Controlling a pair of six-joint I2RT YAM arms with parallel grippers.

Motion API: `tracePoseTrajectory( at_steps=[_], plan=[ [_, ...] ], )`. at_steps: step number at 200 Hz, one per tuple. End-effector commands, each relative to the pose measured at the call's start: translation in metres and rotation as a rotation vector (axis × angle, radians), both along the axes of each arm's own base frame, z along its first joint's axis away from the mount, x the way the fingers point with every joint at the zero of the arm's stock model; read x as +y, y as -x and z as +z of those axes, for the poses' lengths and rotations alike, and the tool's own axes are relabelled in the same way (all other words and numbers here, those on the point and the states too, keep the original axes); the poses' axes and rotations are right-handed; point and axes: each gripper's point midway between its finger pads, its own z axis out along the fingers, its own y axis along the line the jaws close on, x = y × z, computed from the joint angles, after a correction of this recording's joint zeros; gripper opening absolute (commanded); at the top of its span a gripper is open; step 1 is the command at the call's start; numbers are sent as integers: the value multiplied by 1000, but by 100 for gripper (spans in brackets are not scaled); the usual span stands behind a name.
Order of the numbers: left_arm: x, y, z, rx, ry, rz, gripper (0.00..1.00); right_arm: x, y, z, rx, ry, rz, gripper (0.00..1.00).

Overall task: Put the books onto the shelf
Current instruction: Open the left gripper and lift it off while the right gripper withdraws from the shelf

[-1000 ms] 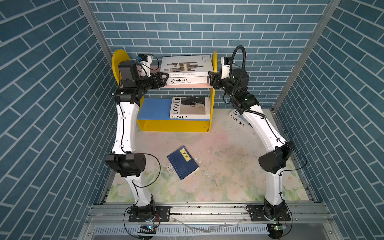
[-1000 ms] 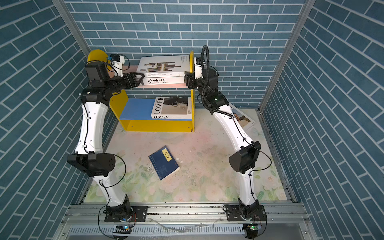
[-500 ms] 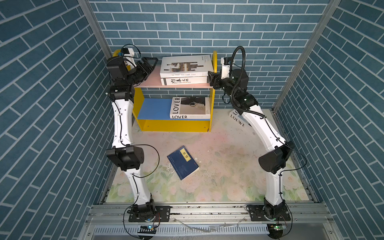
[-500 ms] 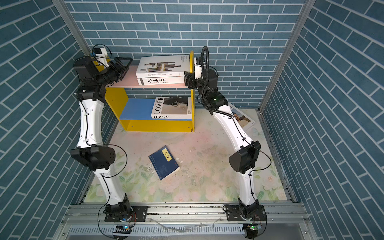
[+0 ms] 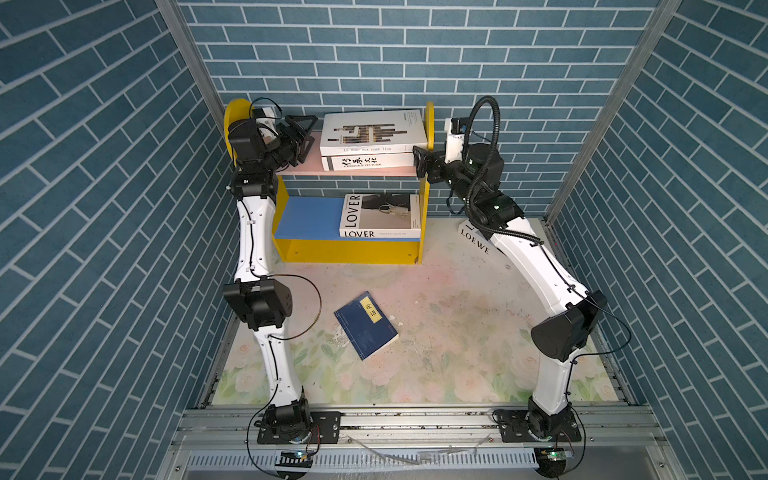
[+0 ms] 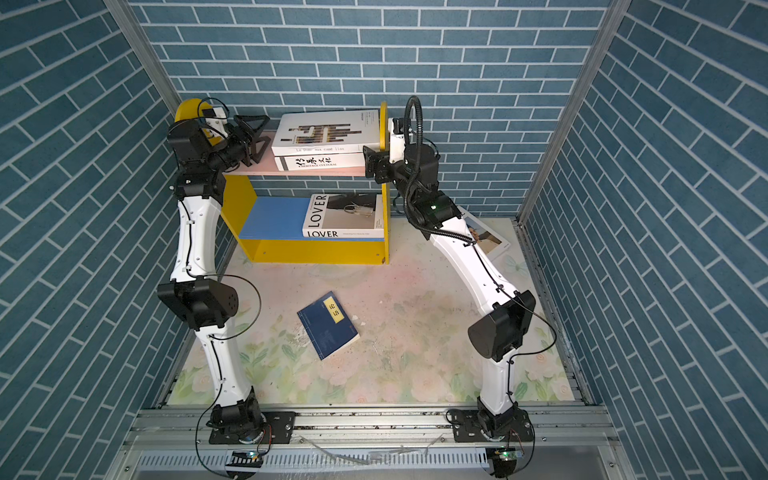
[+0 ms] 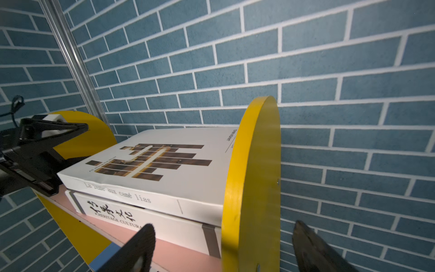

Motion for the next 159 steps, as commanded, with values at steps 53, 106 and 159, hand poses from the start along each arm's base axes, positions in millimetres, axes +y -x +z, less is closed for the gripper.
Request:
tracePoseTrajectory(
  at_steps=[53,106,159],
  plan=[
    [-35,2,6,-47,31,-138,80,-54,41,51,-105,-118,-127,93],
    [-46,-7,6,-78,84,-172,80,-61,45,46,-82,-115,-150,93],
    [-49,-4,11,-103,94,-183,81,-69,49,43,-70,-102,-178,94]
  ],
)
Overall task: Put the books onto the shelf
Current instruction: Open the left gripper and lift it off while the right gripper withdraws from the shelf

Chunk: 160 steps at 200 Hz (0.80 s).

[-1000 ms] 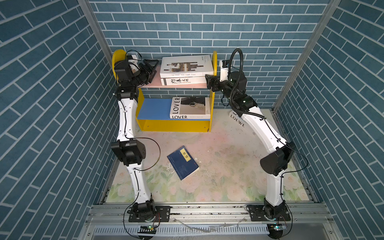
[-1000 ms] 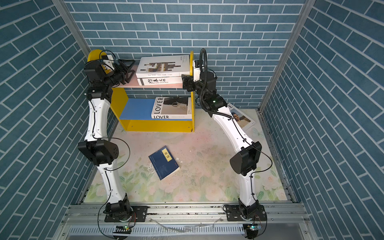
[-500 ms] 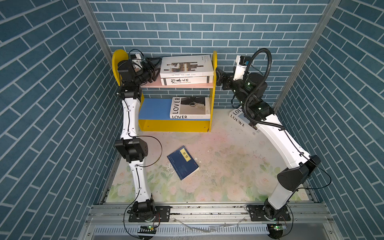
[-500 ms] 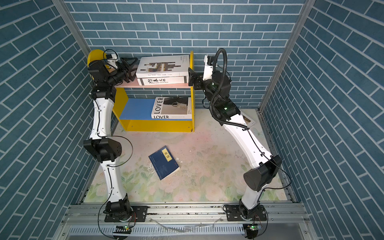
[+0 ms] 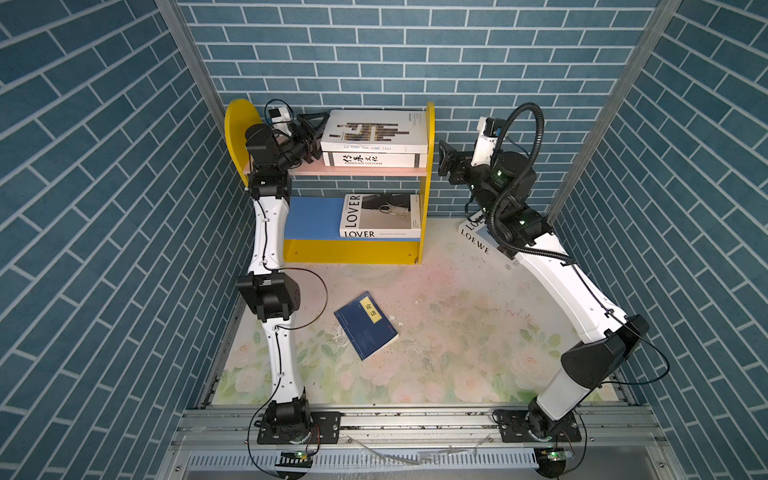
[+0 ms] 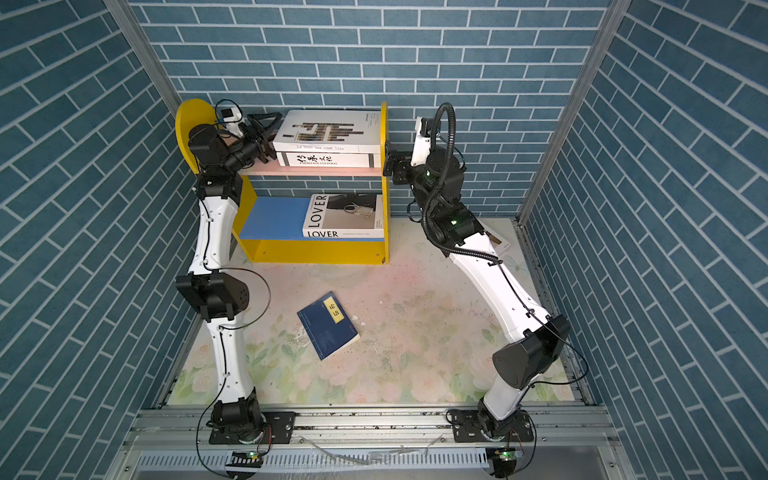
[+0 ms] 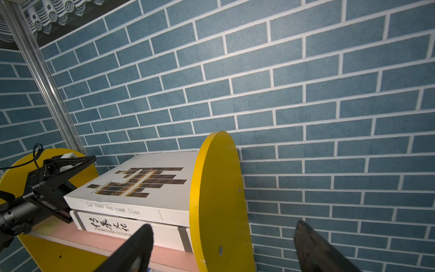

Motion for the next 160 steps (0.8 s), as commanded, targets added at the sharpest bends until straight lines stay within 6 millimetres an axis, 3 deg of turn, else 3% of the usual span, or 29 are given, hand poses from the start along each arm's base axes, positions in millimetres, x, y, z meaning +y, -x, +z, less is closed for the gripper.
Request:
tracePoseTrajectory(
  at_steps=[1,50,79,105,160],
  plan=[
    [-17,13,16,-71,-11,-55,81,-15,16,20,-34,-36,-26,94],
    [-15,24,20,-59,-81,-20,83,-17,15,16,-33,-32,-41,94],
    [6,21,-10,42,-215,120,85,-21,19,16,-39,-36,-46,95],
    [21,22,-24,91,-255,176,87,-27,25,16,-39,-38,-55,95],
    [24,33,-14,74,-309,200,88,-37,35,16,-35,-39,-67,95]
  ],
)
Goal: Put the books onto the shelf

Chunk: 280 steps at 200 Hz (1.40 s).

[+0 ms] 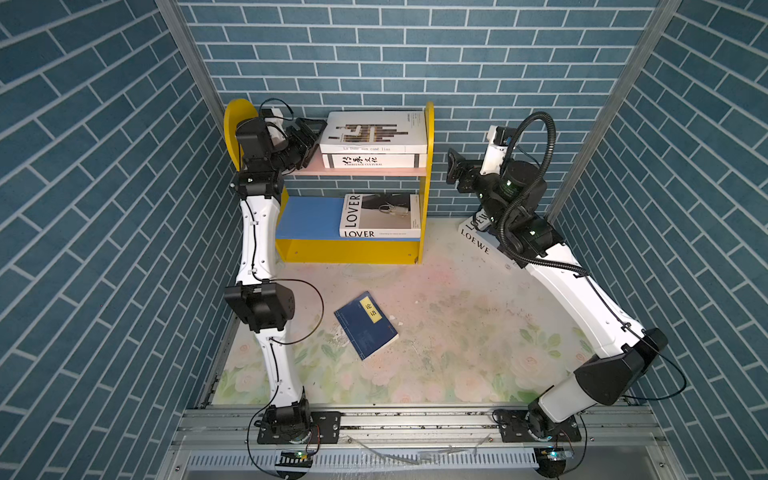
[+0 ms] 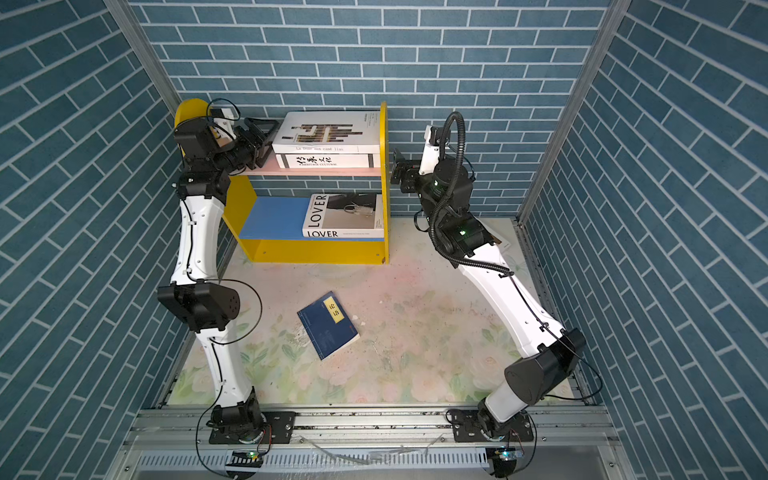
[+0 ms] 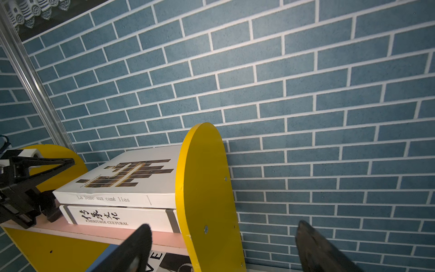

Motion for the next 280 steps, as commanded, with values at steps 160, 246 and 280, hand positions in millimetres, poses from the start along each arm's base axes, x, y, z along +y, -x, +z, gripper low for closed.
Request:
tracePoseTrajectory(
  at_steps=[160,246,280],
  plan=[
    [-72,218,-26,-156,-436,-5,100,-165,-65,-129,470,-16,-386,98],
    [-207,267,-145,-19,-632,-121,99,-223,-90,-235,793,-65,-367,98],
    [-237,285,-168,-18,-723,-110,100,-252,-88,-265,886,-31,-373,99]
  ],
)
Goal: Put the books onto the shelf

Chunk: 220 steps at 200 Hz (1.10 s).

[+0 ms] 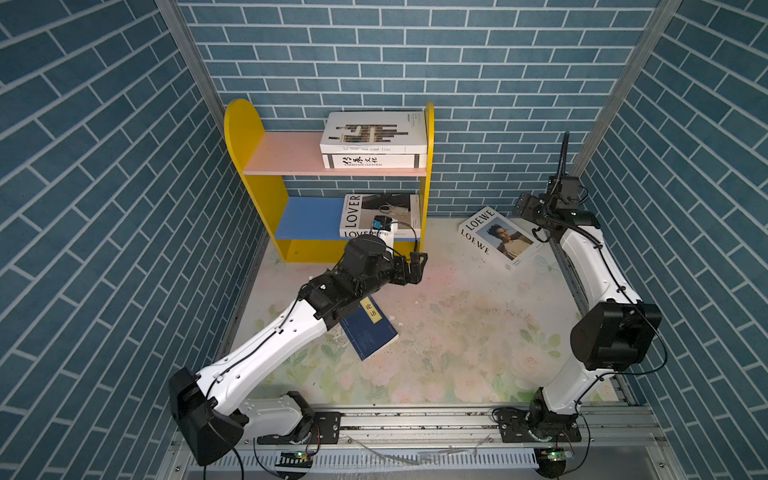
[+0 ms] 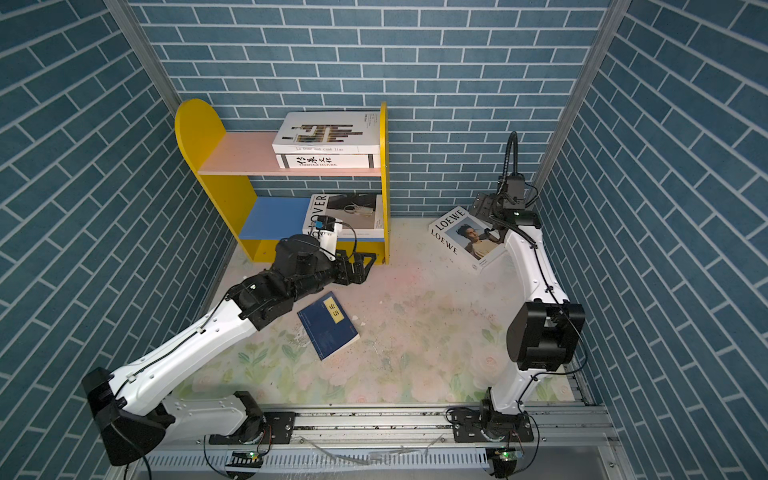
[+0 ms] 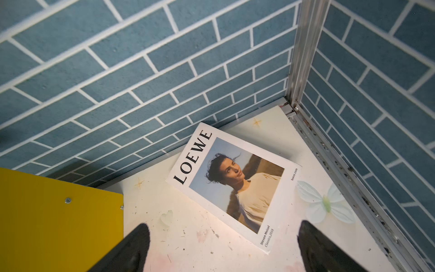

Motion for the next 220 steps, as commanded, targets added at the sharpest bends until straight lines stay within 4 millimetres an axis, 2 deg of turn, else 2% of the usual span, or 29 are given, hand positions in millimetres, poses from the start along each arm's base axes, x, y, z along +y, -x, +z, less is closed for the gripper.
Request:
tracePoseTrajectory(
  at_steps=[1,16,38,67,72,74,81,96,101,112,142,172,197,220],
  plan=[
    [2,2,-7,-53,-75,93,100,-10,5,-27,97,-16,34,99],
    [3,4,-20,-38,-121,119,100,-21,-3,-42,134,-17,31,99],
    [6,1,-41,-22,-198,143,100,-35,-25,-67,178,-27,31,98],
    [3,-21,-67,-55,-376,177,100,-43,-64,-97,213,-76,74,98],
    [0,-27,-70,-64,-413,179,100,-44,-70,-100,218,-84,83,99],
    [-1,-29,-71,-68,-425,182,99,-44,-72,-111,239,-93,89,98],
    [-5,-38,-75,-72,-469,186,99,-43,-80,-123,260,-111,114,98],
    [-18,-55,-79,-85,-533,187,100,-48,-98,-134,263,-127,133,99],
    [-24,-59,-81,-91,-545,184,100,-51,-103,-146,276,-136,133,99],
    [-34,-69,-85,-94,-555,180,100,-56,-113,-157,272,-168,126,99],
    [-55,-85,-97,-73,-561,155,100,-64,-141,-170,166,-316,157,98],
    [-55,-95,-104,-32,-554,159,100,-73,-154,-187,118,-409,159,99],
    [-47,-102,-109,19,-500,178,100,-64,-158,-199,118,-473,196,98],
    [-47,-109,-116,56,-454,171,100,-50,-154,-215,153,-556,240,98]
  ],
)
